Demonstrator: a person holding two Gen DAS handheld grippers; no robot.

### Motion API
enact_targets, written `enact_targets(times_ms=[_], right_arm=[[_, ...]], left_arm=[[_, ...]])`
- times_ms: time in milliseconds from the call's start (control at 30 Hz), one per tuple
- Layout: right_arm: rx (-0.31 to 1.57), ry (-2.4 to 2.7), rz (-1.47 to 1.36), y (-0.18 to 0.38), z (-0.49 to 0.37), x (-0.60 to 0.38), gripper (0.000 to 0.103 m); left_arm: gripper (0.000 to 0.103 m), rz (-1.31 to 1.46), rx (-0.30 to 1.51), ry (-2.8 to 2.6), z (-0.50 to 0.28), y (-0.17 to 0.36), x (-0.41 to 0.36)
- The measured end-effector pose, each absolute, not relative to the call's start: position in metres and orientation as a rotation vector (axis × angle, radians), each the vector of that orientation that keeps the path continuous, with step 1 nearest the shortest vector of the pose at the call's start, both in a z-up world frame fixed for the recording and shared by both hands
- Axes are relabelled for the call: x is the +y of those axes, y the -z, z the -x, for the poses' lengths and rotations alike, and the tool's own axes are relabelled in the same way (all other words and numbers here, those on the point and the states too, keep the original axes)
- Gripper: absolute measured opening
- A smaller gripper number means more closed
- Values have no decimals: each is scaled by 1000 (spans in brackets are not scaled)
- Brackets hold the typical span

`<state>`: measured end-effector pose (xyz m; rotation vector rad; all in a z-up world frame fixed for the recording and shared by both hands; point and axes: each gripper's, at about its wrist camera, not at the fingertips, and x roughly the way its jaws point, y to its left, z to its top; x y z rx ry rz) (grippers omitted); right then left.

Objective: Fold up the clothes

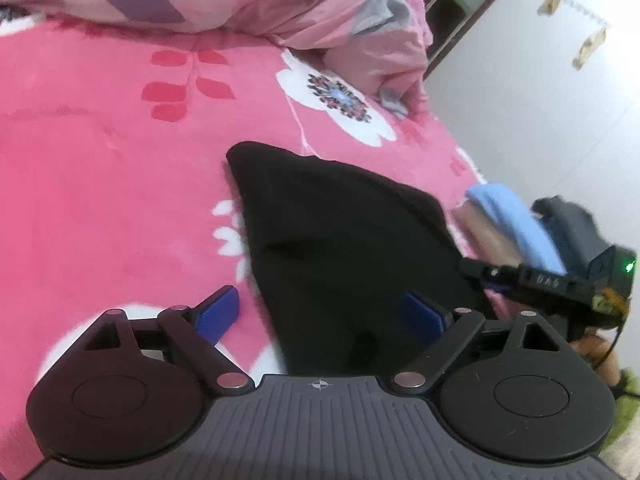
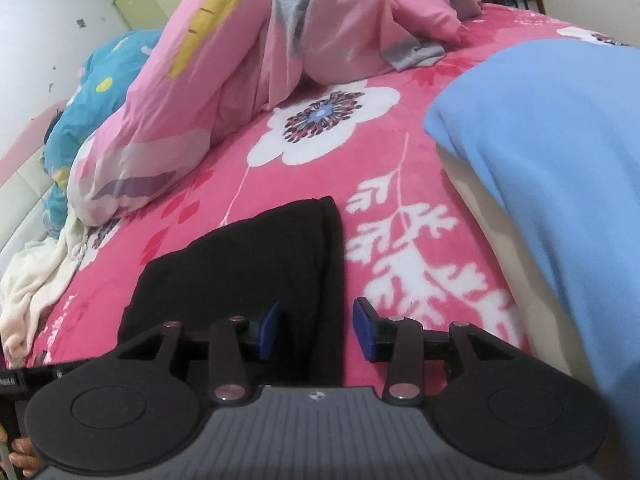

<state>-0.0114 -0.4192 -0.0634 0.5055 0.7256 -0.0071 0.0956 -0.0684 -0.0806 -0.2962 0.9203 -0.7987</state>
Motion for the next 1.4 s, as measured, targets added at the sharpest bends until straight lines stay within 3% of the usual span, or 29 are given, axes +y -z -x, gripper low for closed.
enact_targets(times_ms=[233, 433, 1000, 1400], right_arm=[[713, 19, -562, 60, 25, -423, 48], [693, 30, -604, 55, 22, -426, 48], [555, -9, -193, 28, 50, -354, 48], [608, -92, -179, 52, 27, -346, 30]], left_arm=[[77, 300, 943, 710, -99, 78, -71], [77, 96, 932, 609, -92, 68, -101], [83, -182, 893, 486, -74, 67, -138], [86, -233, 882, 463, -71, 66, -145]])
